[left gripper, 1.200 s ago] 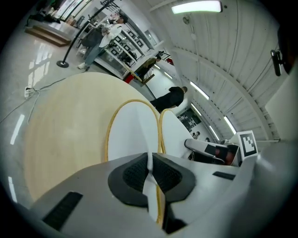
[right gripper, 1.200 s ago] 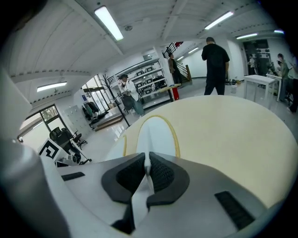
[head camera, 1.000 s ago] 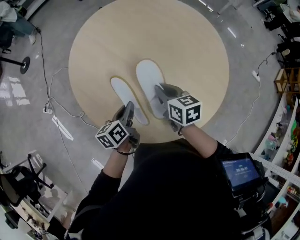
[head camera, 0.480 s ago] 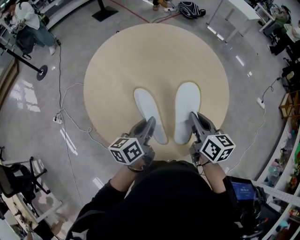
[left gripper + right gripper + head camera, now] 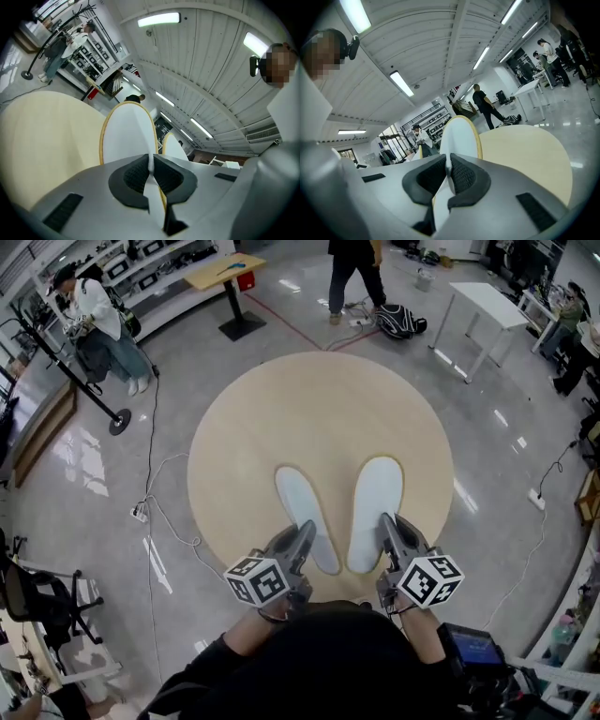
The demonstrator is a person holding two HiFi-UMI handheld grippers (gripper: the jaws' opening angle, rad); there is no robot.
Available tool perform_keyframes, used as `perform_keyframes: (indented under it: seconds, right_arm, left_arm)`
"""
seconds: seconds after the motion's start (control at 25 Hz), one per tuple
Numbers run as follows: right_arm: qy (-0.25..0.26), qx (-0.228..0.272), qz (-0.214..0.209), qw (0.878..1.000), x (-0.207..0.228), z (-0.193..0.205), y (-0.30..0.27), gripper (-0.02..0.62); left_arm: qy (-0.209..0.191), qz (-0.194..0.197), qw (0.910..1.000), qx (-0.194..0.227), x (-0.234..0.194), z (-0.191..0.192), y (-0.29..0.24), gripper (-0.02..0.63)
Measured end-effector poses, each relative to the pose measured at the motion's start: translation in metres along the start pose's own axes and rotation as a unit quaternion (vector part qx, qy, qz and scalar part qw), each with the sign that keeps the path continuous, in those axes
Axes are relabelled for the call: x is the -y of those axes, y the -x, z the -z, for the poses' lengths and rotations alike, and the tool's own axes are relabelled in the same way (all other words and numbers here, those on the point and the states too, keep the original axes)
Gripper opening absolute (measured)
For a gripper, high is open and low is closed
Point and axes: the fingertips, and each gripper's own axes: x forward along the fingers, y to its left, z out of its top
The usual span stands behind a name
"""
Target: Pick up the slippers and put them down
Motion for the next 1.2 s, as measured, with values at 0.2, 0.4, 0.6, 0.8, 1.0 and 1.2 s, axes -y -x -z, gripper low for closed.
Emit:
perform_keyframes:
  seconds: [0.2,0.4,0.6,0.8,1.0,1.2]
  right_arm:
    - [-0.014,0.007,-0.022,1.0,0.015,-0.012,0.038,0.029]
    - [-0.02,0.009,-0.041,0.999,0.026,-0.017,0.068,0.029]
    - [-0.028,0.002,-0.048,0.998,0.048,-0.014,0.103,0.029]
    - [-0.027,0.012,-0.04,0.999,0.084,-0.017,0.145,0.029]
    - [-0.041,0.023,-0.004,0.999,0.128,-0.023,0.192,0.029]
    - [-0.046,0.029,0.029,0.998,0.166,-0.029,0.225,0.029]
  left_arm:
    - [-0.02,-0.015,0.9997,-0.007,0.044,0.025,-0.007,0.035]
    - [-0.03,-0.028,0.9992,-0.001,0.073,0.045,-0.009,0.035]
    - [-0.022,-0.038,0.999,-0.002,0.098,0.082,-0.015,0.035]
    - [-0.023,-0.041,0.9989,-0.008,0.12,0.124,-0.031,0.035]
    - [-0.021,-0.029,0.9981,-0.051,0.15,0.168,-0.063,0.035]
    - [-0.022,-0.012,0.9959,-0.087,0.171,0.195,-0.1,0.035]
